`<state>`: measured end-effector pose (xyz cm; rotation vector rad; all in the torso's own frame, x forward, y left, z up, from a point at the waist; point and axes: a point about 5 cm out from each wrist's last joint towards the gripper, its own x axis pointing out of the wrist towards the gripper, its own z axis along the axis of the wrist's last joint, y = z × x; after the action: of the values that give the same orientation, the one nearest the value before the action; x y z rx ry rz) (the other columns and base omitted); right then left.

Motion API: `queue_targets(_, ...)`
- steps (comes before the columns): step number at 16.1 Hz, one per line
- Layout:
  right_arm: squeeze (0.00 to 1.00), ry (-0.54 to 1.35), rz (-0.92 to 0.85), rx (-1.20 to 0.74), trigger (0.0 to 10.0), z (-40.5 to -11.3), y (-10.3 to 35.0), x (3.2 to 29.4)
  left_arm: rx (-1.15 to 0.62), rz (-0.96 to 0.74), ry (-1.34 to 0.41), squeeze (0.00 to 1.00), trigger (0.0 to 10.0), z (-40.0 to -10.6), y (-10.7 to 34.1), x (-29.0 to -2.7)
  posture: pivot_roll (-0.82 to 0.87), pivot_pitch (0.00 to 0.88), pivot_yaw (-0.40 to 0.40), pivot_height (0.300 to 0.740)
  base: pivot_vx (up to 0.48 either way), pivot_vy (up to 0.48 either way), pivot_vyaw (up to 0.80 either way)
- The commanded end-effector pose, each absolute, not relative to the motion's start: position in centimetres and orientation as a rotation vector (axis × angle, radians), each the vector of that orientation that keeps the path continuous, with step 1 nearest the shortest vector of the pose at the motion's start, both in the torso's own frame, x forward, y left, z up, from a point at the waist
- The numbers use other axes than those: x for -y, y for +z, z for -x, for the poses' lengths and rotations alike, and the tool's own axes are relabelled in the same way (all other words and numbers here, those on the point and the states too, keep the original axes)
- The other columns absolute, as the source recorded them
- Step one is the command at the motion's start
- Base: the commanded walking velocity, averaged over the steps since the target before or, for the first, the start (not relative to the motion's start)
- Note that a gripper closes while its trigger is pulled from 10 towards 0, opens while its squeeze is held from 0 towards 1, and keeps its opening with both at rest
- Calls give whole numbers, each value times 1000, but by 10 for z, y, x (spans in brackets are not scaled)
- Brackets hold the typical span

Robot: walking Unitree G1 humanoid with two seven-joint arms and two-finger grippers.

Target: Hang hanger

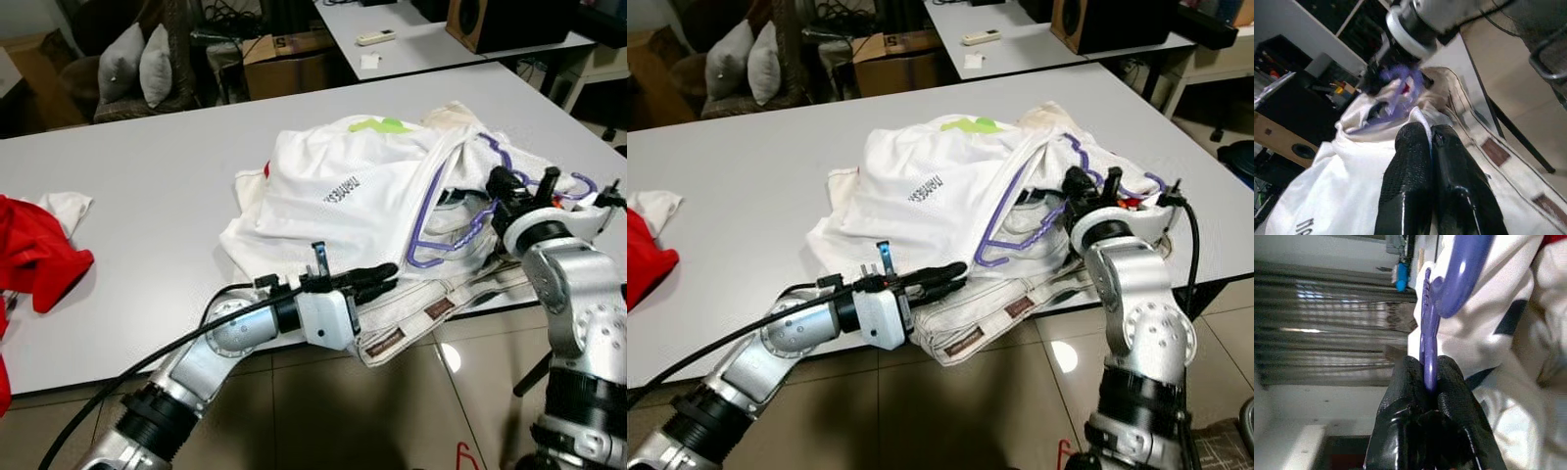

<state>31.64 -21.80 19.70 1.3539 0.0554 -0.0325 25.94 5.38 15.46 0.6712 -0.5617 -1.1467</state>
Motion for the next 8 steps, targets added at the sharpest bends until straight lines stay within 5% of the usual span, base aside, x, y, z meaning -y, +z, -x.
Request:
queue_targets(1,0,-80,-1320,39,10000,-320,208,231,602,-664,-1179,0,0,-254,158,-52,-33,23,132,740,0,0,0)
queue_targets(8,0,-107,-1282,76,10000,-326,210,237,605,-689,-1101,0,0,-261,161,-69,-20,36,140,740,0,0,0)
